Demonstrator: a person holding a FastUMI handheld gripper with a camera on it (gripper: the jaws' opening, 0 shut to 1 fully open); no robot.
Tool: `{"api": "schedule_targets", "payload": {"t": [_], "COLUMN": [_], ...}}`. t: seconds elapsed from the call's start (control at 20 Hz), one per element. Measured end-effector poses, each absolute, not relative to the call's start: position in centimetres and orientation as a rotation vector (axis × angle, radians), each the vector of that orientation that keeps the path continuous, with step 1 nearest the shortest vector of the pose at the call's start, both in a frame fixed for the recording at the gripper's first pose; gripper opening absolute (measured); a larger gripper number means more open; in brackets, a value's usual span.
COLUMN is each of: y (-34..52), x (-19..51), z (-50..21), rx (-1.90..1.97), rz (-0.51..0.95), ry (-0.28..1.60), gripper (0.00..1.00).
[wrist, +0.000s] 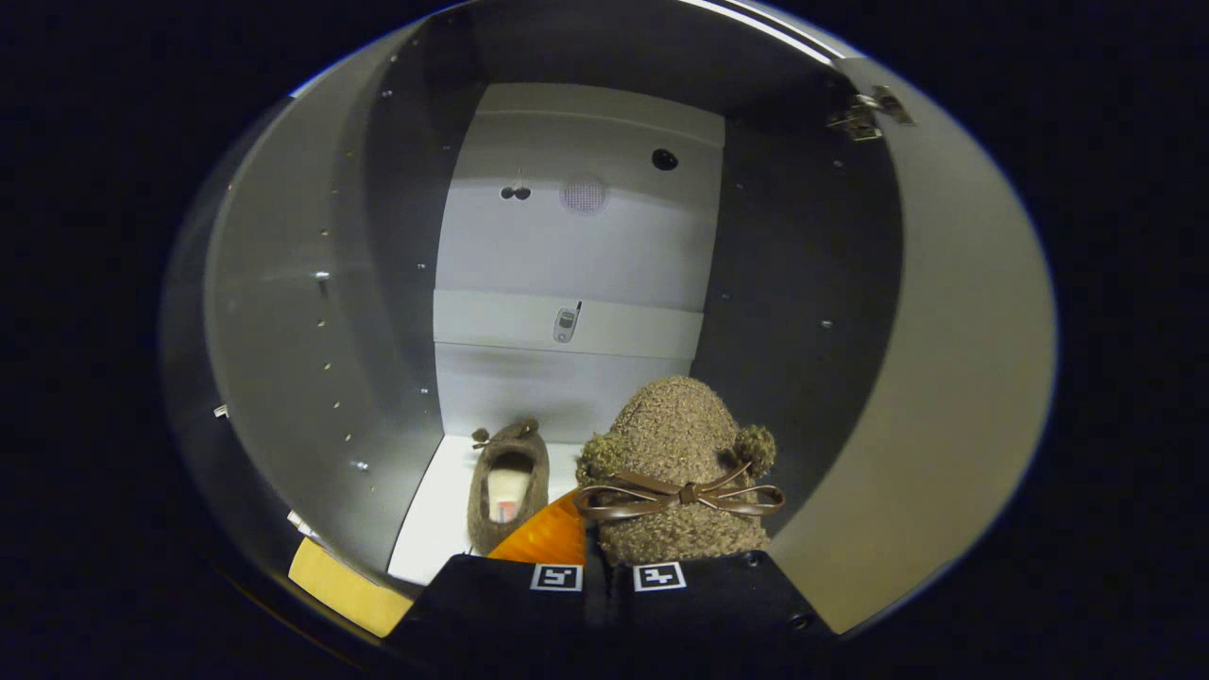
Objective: Open the shoe cabinet door, grab the shoes and put them into the shoe cabinet, then close the shoe cabinet door.
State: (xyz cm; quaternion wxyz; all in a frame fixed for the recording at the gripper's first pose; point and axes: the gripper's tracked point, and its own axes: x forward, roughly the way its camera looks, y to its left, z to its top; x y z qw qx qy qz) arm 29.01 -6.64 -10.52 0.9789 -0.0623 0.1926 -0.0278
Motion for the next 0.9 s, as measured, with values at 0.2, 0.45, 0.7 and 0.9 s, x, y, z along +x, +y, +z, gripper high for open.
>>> {"api": "schedule_targets", "payload": {"t": [0.2,0.45,0.7,0.9], "y": [-6.6,-8.1,-9.4,-10.0], "x": [35.5,40.5,42.6,42.8], "z": [-12.9,-18.7,-25.0,-25.7], "rx": [-0.132,-0.108,-0.09,-0.071], "rz": [-0.036,-0.057,-0.077,-0.094], "ry": [0.428,0.515,0.651,0.678], "gripper": [0.05,0.05,0.05,0.04]}}
